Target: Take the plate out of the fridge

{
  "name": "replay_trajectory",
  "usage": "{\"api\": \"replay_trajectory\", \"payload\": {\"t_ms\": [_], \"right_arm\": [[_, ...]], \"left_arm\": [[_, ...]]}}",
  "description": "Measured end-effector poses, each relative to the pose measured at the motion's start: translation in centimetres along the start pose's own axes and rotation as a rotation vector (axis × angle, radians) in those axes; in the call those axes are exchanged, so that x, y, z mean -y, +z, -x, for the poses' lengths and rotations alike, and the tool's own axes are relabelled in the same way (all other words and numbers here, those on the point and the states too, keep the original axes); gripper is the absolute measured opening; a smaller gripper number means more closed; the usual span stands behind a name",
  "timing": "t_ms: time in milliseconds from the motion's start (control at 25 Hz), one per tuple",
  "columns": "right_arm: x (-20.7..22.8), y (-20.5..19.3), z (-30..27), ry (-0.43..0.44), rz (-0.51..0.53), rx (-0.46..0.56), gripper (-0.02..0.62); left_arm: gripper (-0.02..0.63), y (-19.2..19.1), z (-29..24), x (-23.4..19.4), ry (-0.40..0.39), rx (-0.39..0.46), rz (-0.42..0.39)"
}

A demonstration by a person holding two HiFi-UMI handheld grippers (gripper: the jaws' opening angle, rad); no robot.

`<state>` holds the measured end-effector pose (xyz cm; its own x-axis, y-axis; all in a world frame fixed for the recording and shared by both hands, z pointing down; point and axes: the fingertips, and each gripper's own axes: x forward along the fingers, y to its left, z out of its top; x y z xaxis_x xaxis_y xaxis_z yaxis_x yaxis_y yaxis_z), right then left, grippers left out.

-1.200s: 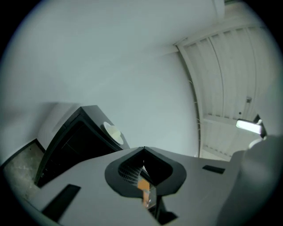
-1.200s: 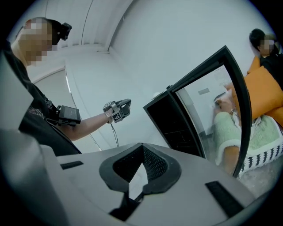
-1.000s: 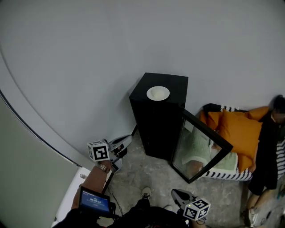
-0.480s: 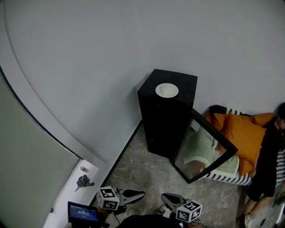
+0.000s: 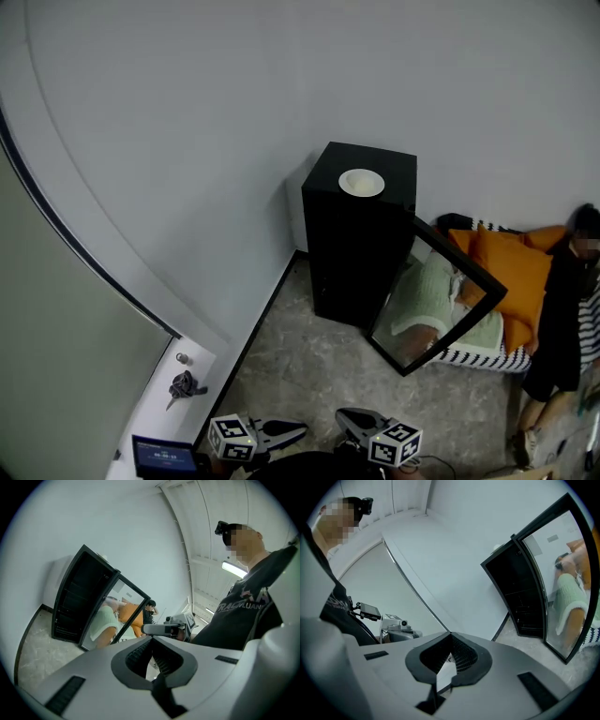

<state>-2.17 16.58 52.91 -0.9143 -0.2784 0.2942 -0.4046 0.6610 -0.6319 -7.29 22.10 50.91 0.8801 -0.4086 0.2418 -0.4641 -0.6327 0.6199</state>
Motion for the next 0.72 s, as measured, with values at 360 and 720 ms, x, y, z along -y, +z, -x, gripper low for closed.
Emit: {"api": "replay_trajectory", "payload": {"t_ms": [360,720], "right_arm": [[-6.0,-4.6,-1.1,-0.070,0.025,0.049,0.005],[-8.7,-8.2,-0.9,-0.122,0.031,0.048,0.003]], "left_arm": [[0.006,-3.9,5.1,2.1,-0.100,-0.041,-0.031],[0.006,-6.7,6.7,3.0,-0.137,-0.079,-0.047]]}}
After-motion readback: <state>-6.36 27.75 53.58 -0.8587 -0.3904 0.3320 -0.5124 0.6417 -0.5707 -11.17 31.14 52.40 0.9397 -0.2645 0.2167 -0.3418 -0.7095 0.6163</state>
